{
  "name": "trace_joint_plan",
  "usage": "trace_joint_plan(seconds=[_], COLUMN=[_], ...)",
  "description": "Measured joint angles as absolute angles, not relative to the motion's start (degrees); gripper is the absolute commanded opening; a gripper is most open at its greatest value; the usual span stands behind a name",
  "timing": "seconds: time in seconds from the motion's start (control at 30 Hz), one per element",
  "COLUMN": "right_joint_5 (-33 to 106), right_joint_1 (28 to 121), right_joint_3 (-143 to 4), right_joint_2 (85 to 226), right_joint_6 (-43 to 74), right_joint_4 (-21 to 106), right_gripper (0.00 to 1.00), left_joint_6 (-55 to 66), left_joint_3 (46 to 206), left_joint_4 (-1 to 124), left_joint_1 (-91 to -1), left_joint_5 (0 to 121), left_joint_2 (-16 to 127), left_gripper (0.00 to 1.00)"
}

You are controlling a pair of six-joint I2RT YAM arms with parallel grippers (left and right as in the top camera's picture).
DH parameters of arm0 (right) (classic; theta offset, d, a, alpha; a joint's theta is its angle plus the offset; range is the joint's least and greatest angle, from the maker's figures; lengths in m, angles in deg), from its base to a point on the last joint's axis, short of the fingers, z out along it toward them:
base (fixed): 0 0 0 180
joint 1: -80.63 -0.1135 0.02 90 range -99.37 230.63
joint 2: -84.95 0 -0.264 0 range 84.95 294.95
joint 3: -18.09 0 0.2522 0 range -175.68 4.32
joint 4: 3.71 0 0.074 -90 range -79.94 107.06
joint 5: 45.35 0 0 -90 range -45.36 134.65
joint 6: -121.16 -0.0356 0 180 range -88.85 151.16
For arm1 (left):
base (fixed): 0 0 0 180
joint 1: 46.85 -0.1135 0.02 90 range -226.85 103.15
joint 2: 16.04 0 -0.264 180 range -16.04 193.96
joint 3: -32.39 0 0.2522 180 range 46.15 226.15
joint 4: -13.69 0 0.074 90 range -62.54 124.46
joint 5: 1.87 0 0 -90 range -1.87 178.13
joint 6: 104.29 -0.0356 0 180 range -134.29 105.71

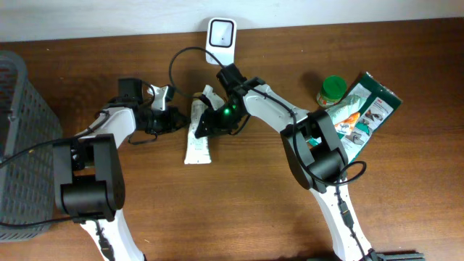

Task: Scan the item barcode
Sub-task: 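Open the left gripper and withdraw it, leaving the tube in the right gripper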

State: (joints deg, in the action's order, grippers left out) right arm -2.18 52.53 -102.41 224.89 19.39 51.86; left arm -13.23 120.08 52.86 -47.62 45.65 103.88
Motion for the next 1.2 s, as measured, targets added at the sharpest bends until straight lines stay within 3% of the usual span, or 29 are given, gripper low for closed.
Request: trace_joint_plan(seconds=[0.2,0.47,1.03,1.2], right_joint_5=[-2.66,-2.69,-2.84,-2.36], right_joint_1=[52.53,53.32,54.04,53.62], right_joint_3=[-101.93,-101.93,-101.6,-101.6], right_joint_2=[224.89,224.89,224.89,224.89], right_joint_6=[14.49,13.79,12.35,11.82], right_joint_4=[48.88,49.21,46.28,45.37], right_gripper=[0.35,0.35,0.35,0.11], left_joint_6=[-13.23,-13.23,-13.23,-13.23], left_joint_3=[120.08,119.91,119.84,119.84], left_joint_4=[53.26,58.26,58.44,58.13], left_joint_1=[-47.78,-47.71,-45.11,-45.11], left_joint_5=[45.63,51.64,51.99,52.16], left_joint_2=[103.88,103.88,103.88,103.88], left_gripper=[0.0,0.0,0.0,0.0])
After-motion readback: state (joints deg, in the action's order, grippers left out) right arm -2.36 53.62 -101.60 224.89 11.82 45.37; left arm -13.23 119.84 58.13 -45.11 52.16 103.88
